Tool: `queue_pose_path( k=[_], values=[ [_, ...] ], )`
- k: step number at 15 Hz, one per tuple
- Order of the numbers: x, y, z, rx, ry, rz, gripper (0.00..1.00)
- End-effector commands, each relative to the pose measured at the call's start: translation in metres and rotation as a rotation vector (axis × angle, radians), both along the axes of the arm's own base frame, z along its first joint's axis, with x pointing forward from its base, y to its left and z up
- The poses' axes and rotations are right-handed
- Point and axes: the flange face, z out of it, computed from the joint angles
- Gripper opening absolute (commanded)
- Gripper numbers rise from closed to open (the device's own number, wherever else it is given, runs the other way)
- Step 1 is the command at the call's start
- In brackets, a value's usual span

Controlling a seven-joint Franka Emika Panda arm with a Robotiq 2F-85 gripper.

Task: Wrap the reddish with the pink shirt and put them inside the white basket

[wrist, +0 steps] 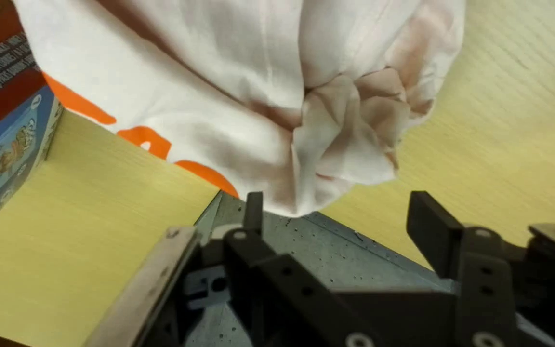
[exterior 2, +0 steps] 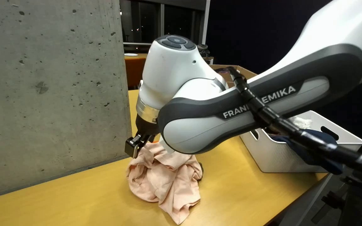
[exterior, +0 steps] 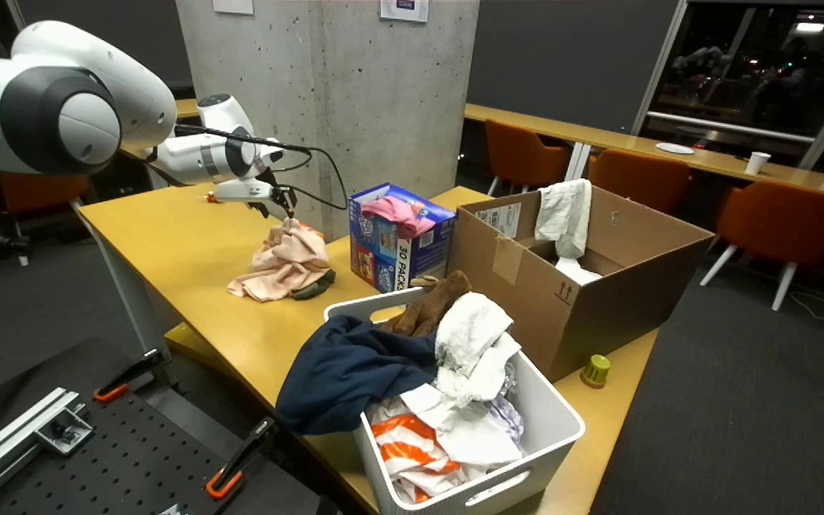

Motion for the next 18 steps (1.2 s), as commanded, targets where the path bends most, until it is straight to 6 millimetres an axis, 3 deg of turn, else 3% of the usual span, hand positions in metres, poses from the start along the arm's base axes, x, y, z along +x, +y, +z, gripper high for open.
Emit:
queue_pose_path(
  k=[1,4,6,13,18],
  values=[
    [-0.028,0.002,0.016,0.059,0.141,-0.013,1.0],
    [-0.053,0.0,0.011,0.095,0.257,-0.055,1.0],
    [-0.06,-0.01,0.003,0.095,0.304,-0.091,1.0],
    [-0.067,-0.041,-0.052,0.131,0.421,-0.147,1.0],
    [-0.067,-0.045,-0.066,0.101,0.407,-0.136,1.0]
  ],
)
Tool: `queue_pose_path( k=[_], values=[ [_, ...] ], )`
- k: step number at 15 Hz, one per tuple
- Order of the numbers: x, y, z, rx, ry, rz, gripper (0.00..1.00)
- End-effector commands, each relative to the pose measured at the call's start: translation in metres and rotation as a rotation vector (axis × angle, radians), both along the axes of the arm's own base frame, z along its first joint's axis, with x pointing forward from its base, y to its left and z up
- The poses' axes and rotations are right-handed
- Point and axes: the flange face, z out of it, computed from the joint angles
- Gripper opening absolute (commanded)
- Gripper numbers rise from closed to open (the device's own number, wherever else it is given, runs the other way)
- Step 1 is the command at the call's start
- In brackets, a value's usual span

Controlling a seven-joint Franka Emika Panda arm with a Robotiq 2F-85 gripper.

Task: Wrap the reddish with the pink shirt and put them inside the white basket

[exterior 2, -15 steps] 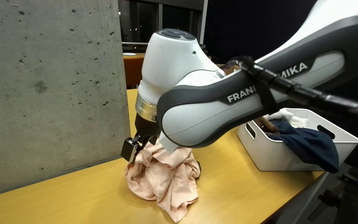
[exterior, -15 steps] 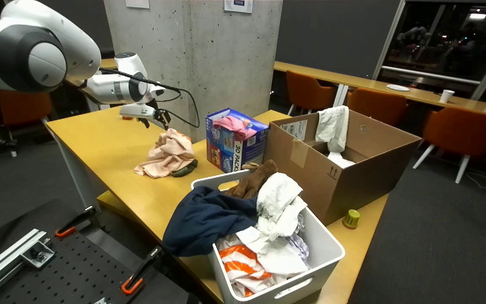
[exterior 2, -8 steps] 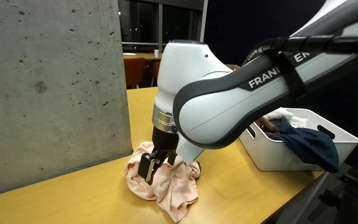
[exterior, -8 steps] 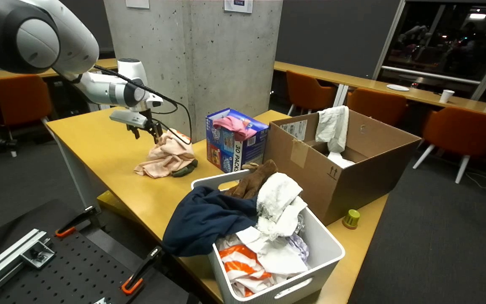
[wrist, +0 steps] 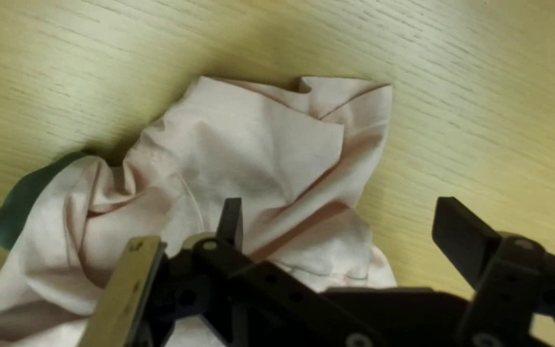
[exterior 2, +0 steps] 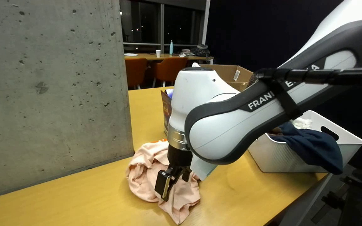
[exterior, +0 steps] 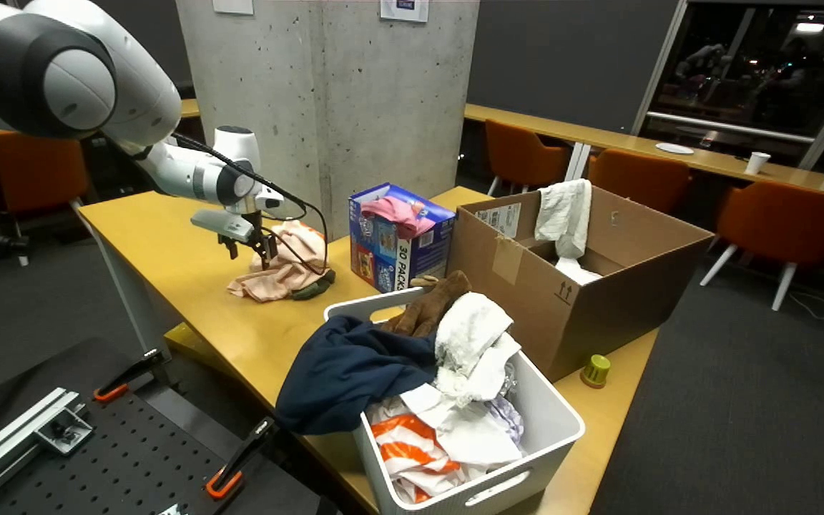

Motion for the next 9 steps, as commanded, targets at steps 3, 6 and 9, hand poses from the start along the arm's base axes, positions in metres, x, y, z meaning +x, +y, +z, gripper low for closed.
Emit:
queue_pose_path(
  k=[3,6,9],
  values=[
    [0.01,-0.004,-0.002,-0.013,-0.033,0.046,1.0],
    [0.02,-0.002,-0.002,-0.029,-0.056,0.084,1.0],
    [0.03,0.003,-0.005,-0.029,-0.081,0.112,1.0]
  ],
)
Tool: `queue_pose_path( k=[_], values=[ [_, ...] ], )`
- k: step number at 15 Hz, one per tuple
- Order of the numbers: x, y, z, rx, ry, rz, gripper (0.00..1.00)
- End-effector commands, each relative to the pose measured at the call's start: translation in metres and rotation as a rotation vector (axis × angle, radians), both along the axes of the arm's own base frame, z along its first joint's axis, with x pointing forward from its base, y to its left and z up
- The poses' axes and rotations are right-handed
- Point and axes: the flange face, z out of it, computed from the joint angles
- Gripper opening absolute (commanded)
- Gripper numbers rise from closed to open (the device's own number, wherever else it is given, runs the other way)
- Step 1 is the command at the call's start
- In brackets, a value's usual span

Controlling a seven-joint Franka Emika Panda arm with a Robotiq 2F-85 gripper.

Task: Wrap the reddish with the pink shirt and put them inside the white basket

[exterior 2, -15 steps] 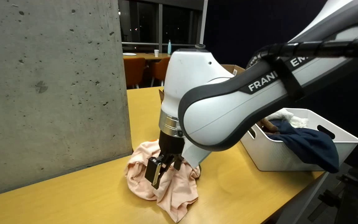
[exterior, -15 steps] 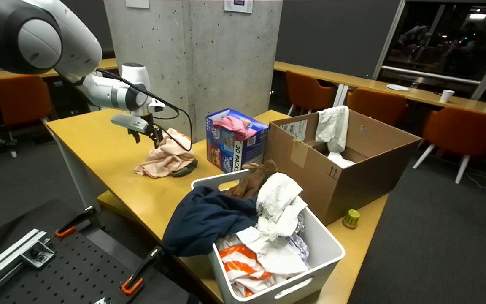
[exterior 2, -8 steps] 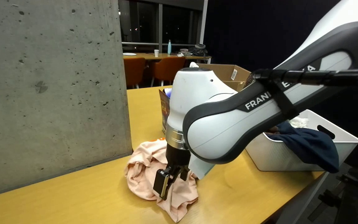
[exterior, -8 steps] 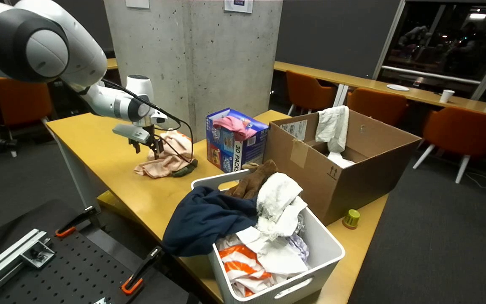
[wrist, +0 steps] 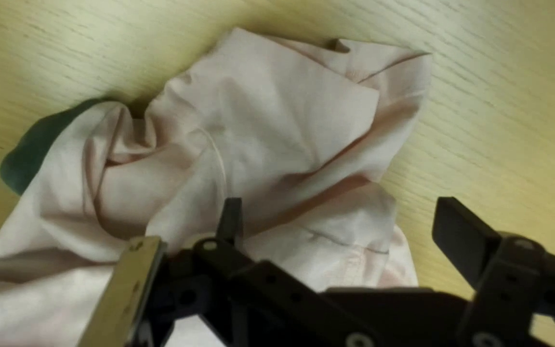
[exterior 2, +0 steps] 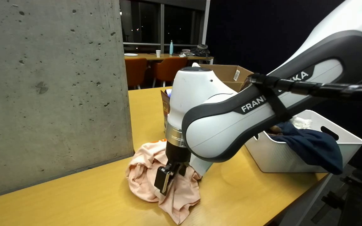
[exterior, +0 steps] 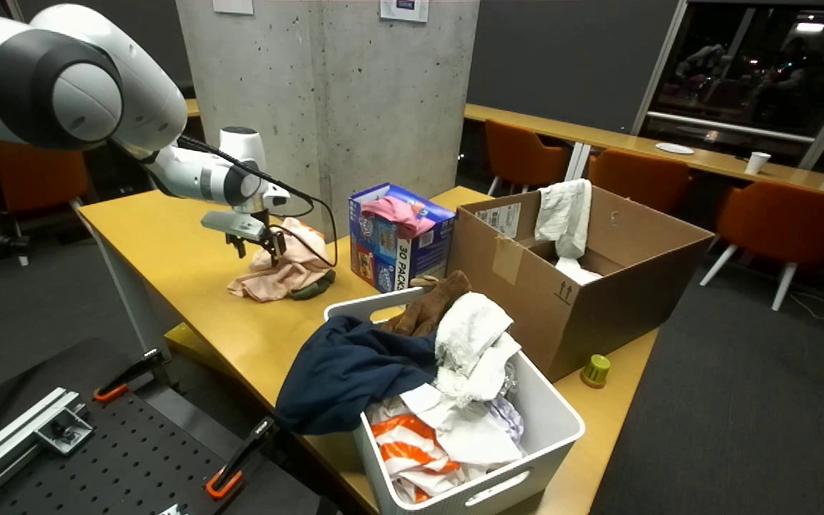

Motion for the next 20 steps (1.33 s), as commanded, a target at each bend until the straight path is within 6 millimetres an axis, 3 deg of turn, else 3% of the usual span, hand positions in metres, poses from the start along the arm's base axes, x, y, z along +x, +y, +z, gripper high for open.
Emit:
queue_pose_path(
  k=[1,4,9,14,20],
  values=[
    [0.017,0.01,-0.003,-0.013,-0.043,0.047,1.0],
    [0.022,0.014,0.004,-0.025,-0.072,0.058,1.0],
    [0.036,-0.002,0.026,-0.053,-0.121,0.052,1.0],
    [0.049,-0.025,0.014,-0.078,-0.123,0.028,1.0],
    [0.052,-0.032,0.002,-0.105,-0.127,0.028,1.0]
  ],
)
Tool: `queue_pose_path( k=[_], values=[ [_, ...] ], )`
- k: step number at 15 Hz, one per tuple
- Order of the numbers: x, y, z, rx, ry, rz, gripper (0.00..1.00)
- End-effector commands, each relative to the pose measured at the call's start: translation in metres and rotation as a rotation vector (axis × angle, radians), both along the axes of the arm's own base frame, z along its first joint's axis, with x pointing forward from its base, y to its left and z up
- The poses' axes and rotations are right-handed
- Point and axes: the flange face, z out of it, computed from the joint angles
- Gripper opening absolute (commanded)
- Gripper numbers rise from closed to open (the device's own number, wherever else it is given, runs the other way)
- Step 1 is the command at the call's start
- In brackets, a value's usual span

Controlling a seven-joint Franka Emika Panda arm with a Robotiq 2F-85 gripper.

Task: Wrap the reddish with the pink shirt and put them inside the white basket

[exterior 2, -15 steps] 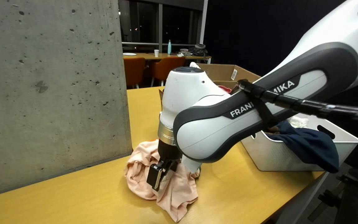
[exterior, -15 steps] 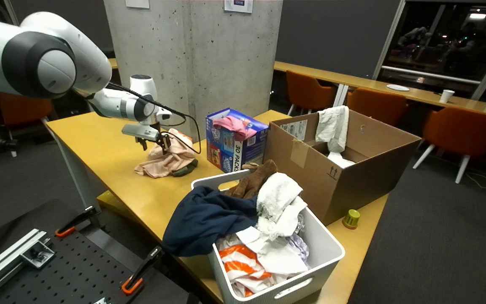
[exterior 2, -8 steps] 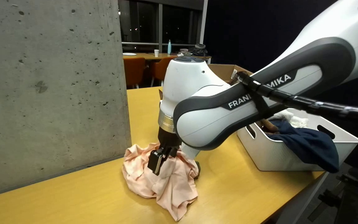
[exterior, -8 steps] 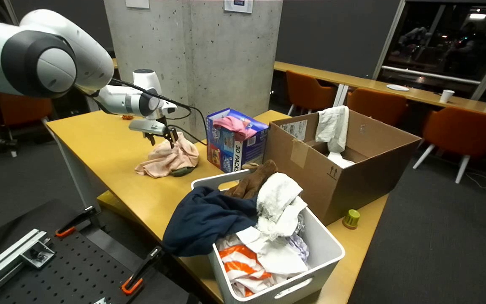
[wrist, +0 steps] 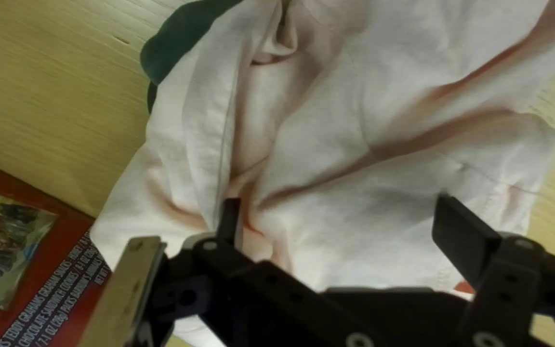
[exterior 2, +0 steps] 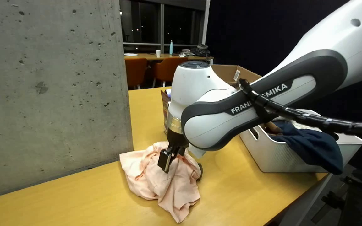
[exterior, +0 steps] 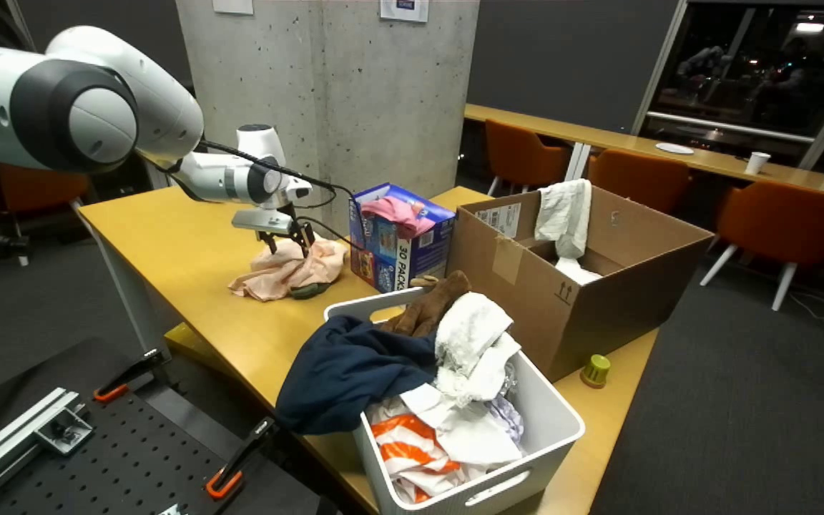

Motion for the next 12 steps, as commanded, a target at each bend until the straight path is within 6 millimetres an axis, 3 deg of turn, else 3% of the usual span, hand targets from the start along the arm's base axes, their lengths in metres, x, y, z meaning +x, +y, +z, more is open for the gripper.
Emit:
queue_pose_path(
  k=[1,4,9,12],
  values=[
    [0.007,0.002,-0.008,-0.016,-0.006,0.013,1.0],
    [0.012,0.006,-0.011,0.0,-0.022,0.019,1.0],
    [0.026,0.017,0.007,0.04,-0.076,0.025,1.0],
    [0.028,0.021,-0.002,0.059,-0.079,0.026,1.0]
  ],
)
